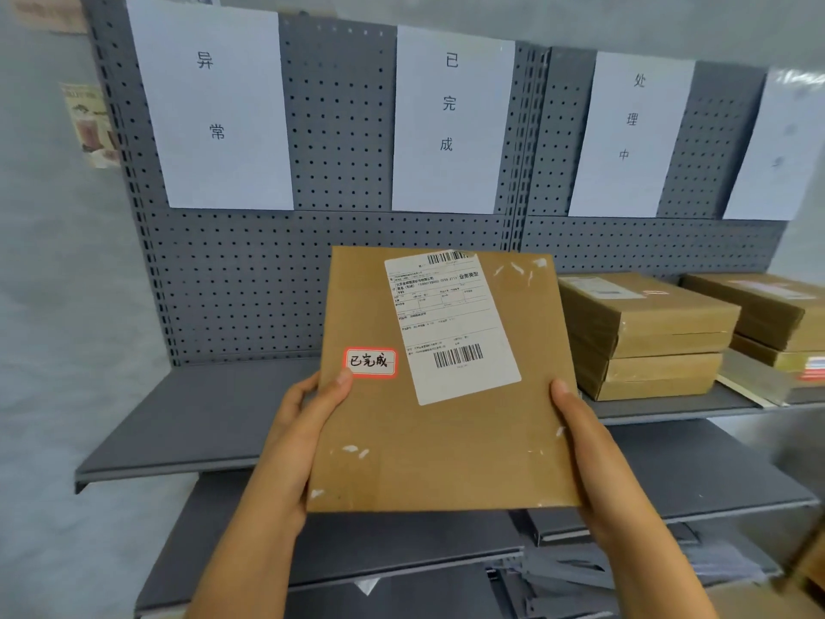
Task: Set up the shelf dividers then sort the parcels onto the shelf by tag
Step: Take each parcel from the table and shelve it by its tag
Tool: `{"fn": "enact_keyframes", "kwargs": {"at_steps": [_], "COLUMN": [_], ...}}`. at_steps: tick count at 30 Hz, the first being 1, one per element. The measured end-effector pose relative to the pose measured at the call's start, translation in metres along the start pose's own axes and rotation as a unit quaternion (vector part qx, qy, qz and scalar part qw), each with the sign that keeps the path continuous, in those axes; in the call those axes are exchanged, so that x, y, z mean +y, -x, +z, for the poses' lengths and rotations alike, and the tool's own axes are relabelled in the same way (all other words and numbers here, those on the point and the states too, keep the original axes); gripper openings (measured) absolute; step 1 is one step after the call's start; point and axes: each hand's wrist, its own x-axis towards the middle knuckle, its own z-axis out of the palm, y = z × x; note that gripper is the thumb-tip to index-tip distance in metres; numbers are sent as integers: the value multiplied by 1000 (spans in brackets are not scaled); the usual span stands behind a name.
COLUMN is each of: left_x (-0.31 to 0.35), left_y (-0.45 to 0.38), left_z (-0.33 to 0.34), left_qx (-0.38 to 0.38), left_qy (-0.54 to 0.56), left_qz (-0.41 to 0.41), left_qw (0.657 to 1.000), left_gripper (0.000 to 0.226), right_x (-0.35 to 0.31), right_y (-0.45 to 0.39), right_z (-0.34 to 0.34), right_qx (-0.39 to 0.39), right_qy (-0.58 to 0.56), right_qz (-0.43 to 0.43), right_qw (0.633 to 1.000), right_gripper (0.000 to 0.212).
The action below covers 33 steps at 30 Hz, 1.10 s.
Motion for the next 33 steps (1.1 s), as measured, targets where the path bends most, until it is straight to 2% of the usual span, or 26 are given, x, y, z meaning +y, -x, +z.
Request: {"fn": "enact_keyframes", "kwargs": {"at_steps": [7, 13, 16, 20, 24, 29, 33], "left_x": [-14, -38, -47, -57, -64, -72, -75], "left_y": [-52, -102, -125, -151, -169, -192, -208], "left_z": [47, 74, 77, 79, 77, 76, 80], "left_qx": [-11, 49, 66, 85, 86, 108, 115], "left_qy": [-9, 3, -18, -25, -49, -90, -149], "left_qz": [-15, -27, -27, -40, -63, -104, -114], "left_qw": [1000, 998, 997, 995, 993, 985, 976], "left_gripper": [77, 48, 32, 15, 19, 16, 35], "right_x": [-2, 2, 6, 15, 28, 45, 52], "right_y": [-64, -144, -179, -214, -231, -243, -252], "right_z": [-34, -60, -60, -54, -49, -45, -42], "right_qx": [9, 10, -7, -39, -51, -57, -47], "right_qy": [-6, 13, 36, 55, 64, 71, 73], "right_qz": [33, 96, 86, 82, 107, 133, 144], "right_qw": [999, 995, 996, 994, 991, 987, 986], "right_gripper": [62, 41, 30, 35, 31, 38, 36]}}
